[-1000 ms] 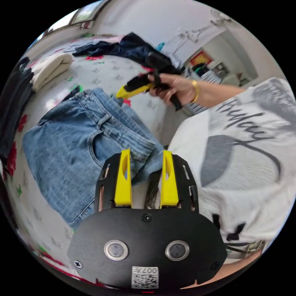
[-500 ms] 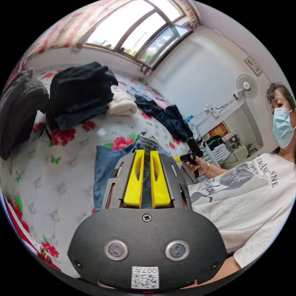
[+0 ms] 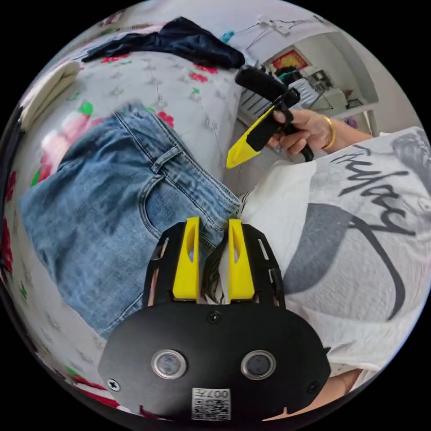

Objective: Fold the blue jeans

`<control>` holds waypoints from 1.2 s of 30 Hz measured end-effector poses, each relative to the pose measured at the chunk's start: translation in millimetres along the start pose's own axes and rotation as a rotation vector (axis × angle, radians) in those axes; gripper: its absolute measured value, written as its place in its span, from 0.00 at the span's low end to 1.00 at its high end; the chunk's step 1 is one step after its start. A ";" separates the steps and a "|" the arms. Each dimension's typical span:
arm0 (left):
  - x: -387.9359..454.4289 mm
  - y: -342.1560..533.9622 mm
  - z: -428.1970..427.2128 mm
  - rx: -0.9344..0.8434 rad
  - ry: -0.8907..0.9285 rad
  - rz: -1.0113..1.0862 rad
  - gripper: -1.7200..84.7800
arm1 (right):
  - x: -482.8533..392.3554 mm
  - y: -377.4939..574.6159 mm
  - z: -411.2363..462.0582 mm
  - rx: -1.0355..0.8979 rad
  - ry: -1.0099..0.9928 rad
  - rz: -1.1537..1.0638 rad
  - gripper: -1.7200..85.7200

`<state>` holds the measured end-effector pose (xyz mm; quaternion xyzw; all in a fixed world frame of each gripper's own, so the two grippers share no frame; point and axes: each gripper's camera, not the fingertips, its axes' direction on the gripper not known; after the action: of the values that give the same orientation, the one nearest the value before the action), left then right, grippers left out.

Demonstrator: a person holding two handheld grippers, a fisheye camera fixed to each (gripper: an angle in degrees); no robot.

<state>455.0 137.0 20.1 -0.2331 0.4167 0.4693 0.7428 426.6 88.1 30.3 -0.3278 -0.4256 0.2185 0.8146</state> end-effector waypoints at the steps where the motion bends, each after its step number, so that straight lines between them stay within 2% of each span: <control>1: -0.2 9.6 -13.6 0.066 0.008 -0.017 0.12 | -3.3 1.3 -4.6 0.020 0.034 -0.008 0.09; 3: -5.8 25.5 -39.1 0.153 -0.022 -0.061 0.12 | -15.5 6.3 -20.3 0.151 0.179 -0.032 0.11; 5: -25.8 52.4 -75.2 0.263 -0.153 -0.186 0.12 | -19.3 6.2 -24.5 0.224 0.225 -0.026 0.13; 9: -79.0 100.4 -111.2 0.376 -0.277 -0.457 0.13 | -2.1 -3.3 -11.8 0.214 0.148 0.045 0.17; 12: -125.7 133.6 -109.0 0.380 -0.225 -0.607 0.16 | 18.2 -11.6 4.5 0.175 0.087 0.112 0.18; 15: -161.6 152.6 -83.7 0.298 -0.106 -0.702 0.18 | 28.2 -27.2 19.3 0.160 -0.005 0.139 0.17; 17: -173.4 158.4 -62.2 0.236 -0.063 -0.741 0.18 | 30.4 -37.3 24.4 0.133 0.022 0.172 0.16; 18: -171.5 160.1 -63.4 0.253 -0.078 -0.734 0.17 | 30.7 -43.1 26.8 0.103 0.057 0.185 0.14; 22: -173.8 168.5 -55.8 0.333 0.059 -0.750 0.07 | 17.7 -54.1 30.8 0.045 0.100 0.150 0.09; 24: -175.3 176.5 -59.7 0.385 0.119 -0.774 0.06 | -5.4 -62.7 27.2 0.033 0.152 0.104 0.07; 28: -153.7 180.4 -102.4 0.613 0.179 -0.679 0.03 | -68.9 -84.4 8.3 0.072 0.177 -0.027 0.06; 36: -108.3 152.2 -276.6 0.969 -0.049 -0.412 0.03 | -321.9 -172.5 -40.4 0.167 0.241 -0.573 0.06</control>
<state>185.6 -52.8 -32.8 0.0708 0.5141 0.0725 0.8518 299.2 -249.4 -39.7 -0.1501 -0.3816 -0.0263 0.9117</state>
